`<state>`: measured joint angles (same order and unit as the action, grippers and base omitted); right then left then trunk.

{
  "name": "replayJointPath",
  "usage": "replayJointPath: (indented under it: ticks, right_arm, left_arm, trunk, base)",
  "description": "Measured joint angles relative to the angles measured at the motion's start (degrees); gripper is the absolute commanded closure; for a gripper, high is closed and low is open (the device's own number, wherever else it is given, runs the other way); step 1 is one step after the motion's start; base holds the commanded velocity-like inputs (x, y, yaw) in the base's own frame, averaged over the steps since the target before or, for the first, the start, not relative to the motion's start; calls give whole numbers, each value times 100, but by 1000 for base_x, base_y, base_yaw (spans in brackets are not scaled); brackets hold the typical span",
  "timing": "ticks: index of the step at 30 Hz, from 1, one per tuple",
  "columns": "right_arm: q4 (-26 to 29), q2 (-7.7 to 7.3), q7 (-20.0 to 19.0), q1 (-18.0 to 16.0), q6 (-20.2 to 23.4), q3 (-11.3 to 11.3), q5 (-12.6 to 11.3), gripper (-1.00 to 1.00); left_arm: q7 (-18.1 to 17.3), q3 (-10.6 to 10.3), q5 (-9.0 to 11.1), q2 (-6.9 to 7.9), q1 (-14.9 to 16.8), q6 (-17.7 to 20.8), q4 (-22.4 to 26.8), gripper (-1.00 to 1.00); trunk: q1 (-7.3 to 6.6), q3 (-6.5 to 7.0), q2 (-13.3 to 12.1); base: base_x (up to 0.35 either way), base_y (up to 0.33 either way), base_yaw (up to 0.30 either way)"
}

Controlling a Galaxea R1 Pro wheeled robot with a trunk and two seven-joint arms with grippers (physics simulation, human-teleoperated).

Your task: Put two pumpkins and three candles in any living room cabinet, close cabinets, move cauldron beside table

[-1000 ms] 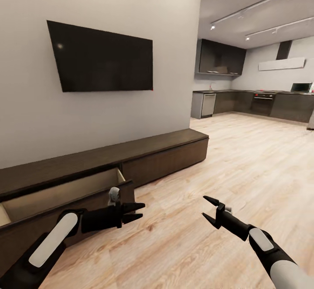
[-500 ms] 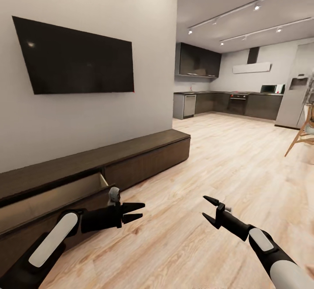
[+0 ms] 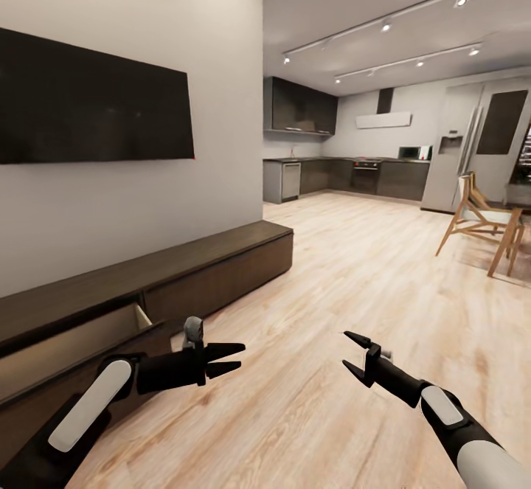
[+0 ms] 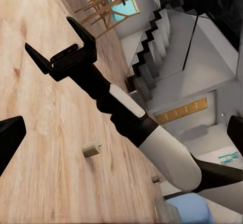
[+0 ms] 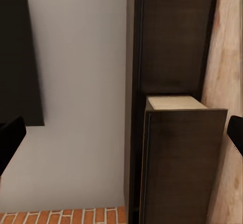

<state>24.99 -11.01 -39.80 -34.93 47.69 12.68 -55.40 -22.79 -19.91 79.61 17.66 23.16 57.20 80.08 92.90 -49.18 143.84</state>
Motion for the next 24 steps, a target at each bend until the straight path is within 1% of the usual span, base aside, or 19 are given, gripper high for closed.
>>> replayJointPath:
  ticks: [24]
  right_arm:
    - [0, 1, 1, 0, 0, 0, 2, -100]
  left_arm:
    - [0, 2, 2, -3, 0, -1, 0, -100]
  trunk:
    - [0, 104, 0]
  base:
    - [0, 0, -270]
